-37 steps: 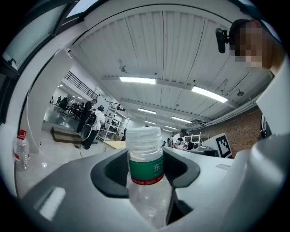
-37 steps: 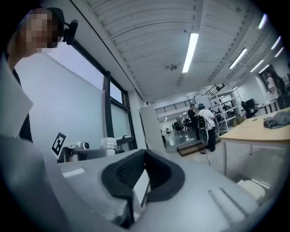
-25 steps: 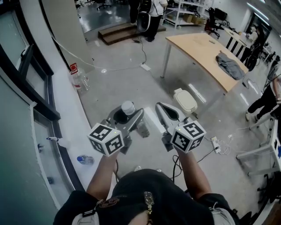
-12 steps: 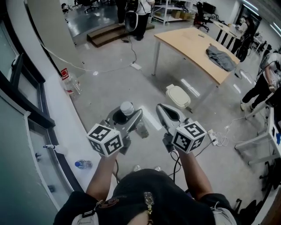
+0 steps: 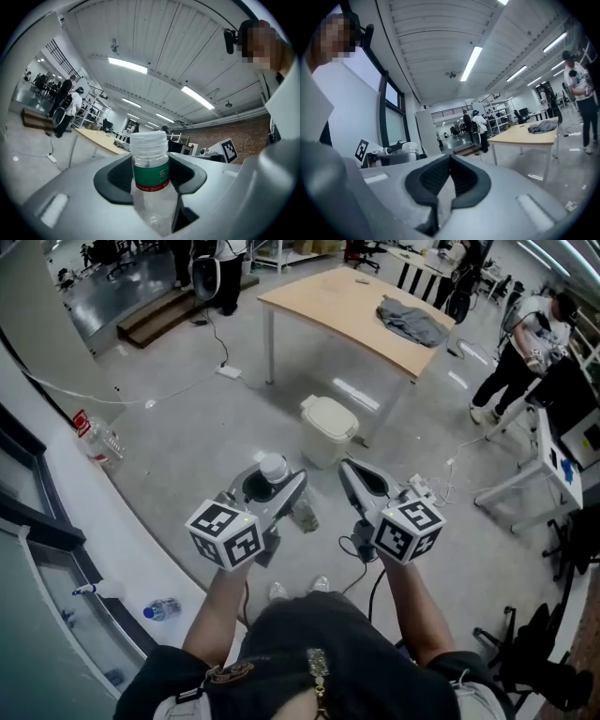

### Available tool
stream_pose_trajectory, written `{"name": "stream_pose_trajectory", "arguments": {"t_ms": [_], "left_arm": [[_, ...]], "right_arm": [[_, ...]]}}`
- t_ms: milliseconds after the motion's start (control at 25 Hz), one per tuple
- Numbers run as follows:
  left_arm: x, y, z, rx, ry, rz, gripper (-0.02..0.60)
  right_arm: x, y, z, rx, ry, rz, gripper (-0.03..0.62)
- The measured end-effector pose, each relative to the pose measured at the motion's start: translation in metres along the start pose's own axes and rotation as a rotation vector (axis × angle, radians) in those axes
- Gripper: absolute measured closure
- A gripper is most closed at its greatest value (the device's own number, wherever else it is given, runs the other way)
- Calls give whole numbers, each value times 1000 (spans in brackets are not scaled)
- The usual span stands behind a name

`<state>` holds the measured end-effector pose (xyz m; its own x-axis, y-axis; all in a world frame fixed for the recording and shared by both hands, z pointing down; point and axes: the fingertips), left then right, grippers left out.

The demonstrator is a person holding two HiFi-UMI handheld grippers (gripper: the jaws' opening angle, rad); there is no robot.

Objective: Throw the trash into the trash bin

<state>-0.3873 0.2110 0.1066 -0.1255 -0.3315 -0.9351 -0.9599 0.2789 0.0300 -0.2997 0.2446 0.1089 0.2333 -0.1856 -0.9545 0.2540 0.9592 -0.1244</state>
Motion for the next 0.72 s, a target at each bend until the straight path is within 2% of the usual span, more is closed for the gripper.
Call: {"name": "stream_pose_trajectory", "arguments": {"t_ms": [360, 560, 720], "left_arm": [[-32, -83, 39, -149, 21, -83, 373], [-49, -129, 63, -193, 17, -128, 373], [-65, -165, 76, -190, 12, -157, 373]], "right_arm": [[4, 56, 78, -163, -30, 29, 592], [6, 89, 125, -222, -68, 50, 592], [5, 109, 165, -235, -100, 61, 592]]}}
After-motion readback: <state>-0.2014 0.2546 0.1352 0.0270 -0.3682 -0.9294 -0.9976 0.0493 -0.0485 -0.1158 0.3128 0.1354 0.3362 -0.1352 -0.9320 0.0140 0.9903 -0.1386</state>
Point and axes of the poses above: the fingertips, and each gripper's own axes: y backward along the fingers, z to its right, x out of its top, and after that the axes turned 2 degrees about -x, right-handed
